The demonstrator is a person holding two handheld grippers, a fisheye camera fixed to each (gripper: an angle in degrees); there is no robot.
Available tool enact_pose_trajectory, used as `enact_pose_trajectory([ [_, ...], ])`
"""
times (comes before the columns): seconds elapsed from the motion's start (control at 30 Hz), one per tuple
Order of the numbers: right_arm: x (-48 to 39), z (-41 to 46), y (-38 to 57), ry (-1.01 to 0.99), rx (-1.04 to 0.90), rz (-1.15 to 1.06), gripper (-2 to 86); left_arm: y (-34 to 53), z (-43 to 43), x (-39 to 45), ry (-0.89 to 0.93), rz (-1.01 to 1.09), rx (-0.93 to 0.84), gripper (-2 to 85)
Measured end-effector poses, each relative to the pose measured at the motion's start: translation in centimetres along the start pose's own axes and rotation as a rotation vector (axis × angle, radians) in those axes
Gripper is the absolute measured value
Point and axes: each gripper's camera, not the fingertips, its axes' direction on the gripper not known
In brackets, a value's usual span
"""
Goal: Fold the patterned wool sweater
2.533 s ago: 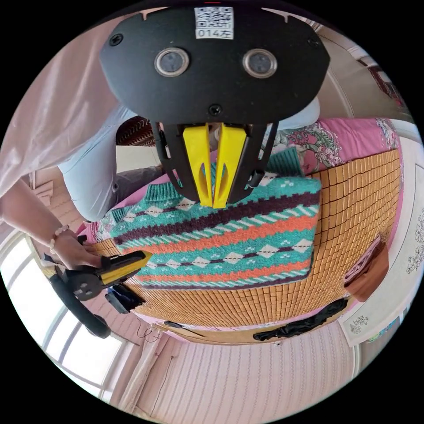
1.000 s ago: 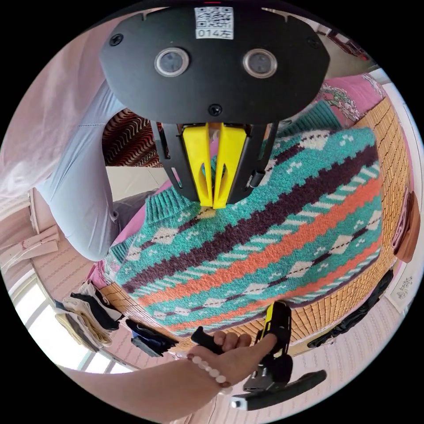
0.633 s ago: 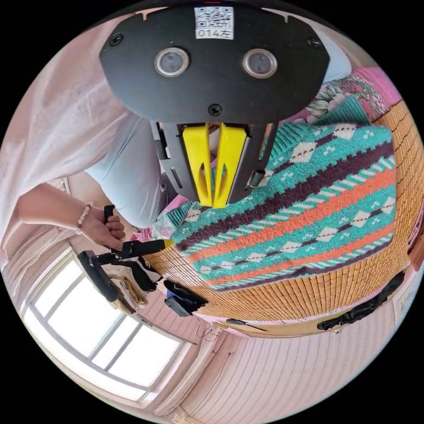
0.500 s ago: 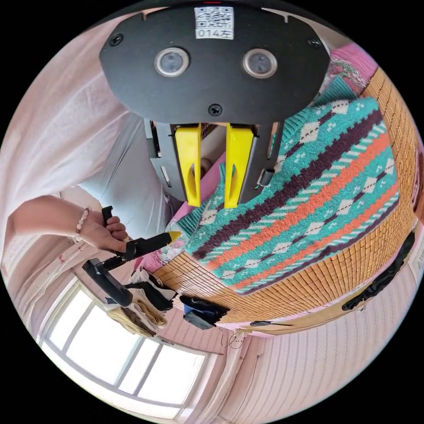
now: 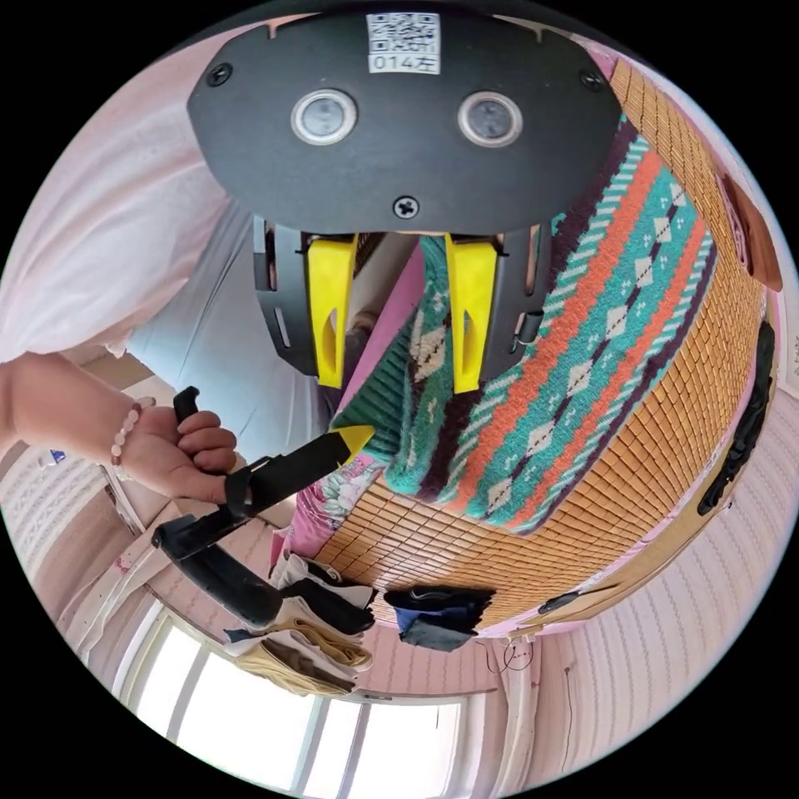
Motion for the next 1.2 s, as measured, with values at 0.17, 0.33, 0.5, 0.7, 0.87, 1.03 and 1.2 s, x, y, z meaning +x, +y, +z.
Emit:
enact_pose_trajectory([
  [0.17, -2.2, -4.4, 1.2, 0.033, -0.037, -0.070, 2.7, -0.1, 0.7, 1.7, -0.043, 0.025, -0.103, 7.3],
  [0.33, 3.1, -10.2, 2.2, -0.263, 0.230, 0.051, 5.0, 1.4, -1.2, 3.1, -0.093, 0.043, -0.069, 6.4],
  [0.5, 4.4, -13.1, 1.6, -0.127, 0.333, 0.174, 15.6, 2.9, -2.6, 2.6, -0.052, -0.016, -0.042, 6.3],
  [0.7, 3.8, -9.4, -1.4, -0.191, 0.168, 0.187, 18.8, 4.5, -4.4, 3.5, -0.064, 0.120, -0.056, 6.3],
  [0.87, 3.7, -8.5, -2.5, -0.358, 0.213, 0.245, 8.9, 5.9, -5.6, 3.4, -0.083, 0.114, -0.018, 6.3],
  [1.03, -0.8, -13.2, -1.5, -0.129, 0.271, 0.104, 7.9, 4.3, -7.1, 3.1, 0.012, 0.101, 0.124, 6.3],
  [1.2, -3.4, -18.6, 2.2, -0.062, 0.426, 0.106, 7.8, 1.4, -7.8, 3.9, 0.163, 0.120, 0.252, 6.4],
])
